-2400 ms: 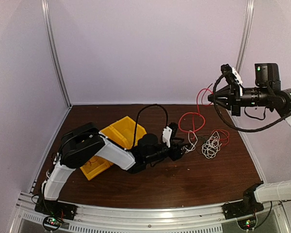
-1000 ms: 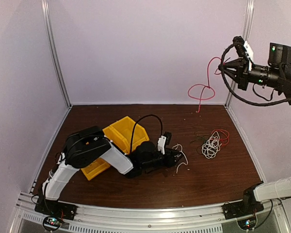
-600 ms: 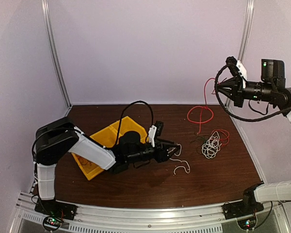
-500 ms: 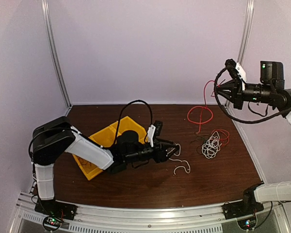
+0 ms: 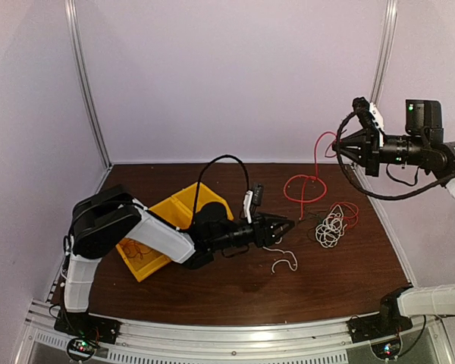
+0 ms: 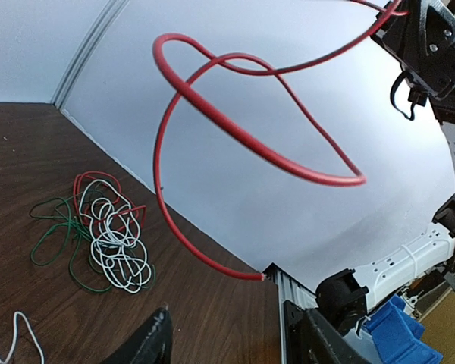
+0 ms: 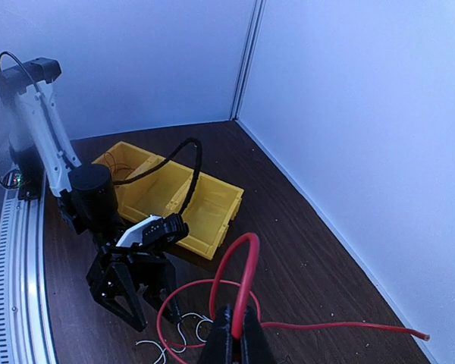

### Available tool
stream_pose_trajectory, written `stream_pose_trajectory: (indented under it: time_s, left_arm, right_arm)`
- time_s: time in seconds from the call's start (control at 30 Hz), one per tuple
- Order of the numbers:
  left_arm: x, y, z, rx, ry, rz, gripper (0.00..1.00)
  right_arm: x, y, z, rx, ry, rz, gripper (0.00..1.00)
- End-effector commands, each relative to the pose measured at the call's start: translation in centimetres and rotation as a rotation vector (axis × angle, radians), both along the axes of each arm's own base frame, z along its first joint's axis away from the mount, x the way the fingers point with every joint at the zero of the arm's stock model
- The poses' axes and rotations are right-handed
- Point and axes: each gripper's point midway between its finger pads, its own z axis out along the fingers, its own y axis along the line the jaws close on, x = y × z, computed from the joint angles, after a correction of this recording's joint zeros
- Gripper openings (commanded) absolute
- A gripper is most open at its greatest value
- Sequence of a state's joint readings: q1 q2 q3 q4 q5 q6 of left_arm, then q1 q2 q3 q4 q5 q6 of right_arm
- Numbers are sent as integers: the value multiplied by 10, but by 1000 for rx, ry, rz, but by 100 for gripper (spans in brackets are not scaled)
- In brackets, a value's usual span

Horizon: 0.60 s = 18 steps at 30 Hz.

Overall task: Untangle the cables
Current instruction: Untie one of the twisted cables from the twisted cables, then adjust the untangled cable.

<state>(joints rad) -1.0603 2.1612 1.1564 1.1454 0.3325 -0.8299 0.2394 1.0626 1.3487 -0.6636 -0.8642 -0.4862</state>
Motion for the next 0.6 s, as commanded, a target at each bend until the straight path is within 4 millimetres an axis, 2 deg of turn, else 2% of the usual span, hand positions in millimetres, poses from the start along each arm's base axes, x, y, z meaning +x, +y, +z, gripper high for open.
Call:
stream_pose_trajectory:
  time_s: [0.0, 0.1, 0.2, 0.3, 0.43, 0.57]
  left_arm:
    - [-3, 2, 30, -148, 7, -30, 58]
    - [-2, 11, 34, -158, 21, -1, 57]
    - [-2, 24, 27, -129, 60, 19, 58]
    - [-3, 35, 7, -39, 114, 19, 60]
    - [9, 48, -20, 98, 155, 95, 60]
    - [20, 43, -20, 200, 133, 144, 61]
  right_arm:
    - [-14, 2, -6, 15, 20, 48, 0]
    - [-18, 0, -16, -15, 25, 47, 0]
    - [-22, -1, -34, -62, 60, 64, 0]
    - [-30, 0, -52, -103, 96, 98, 1]
    - [-41, 2, -68, -129, 137, 137, 1]
    - [-47, 7, -84, -145, 180, 160, 2]
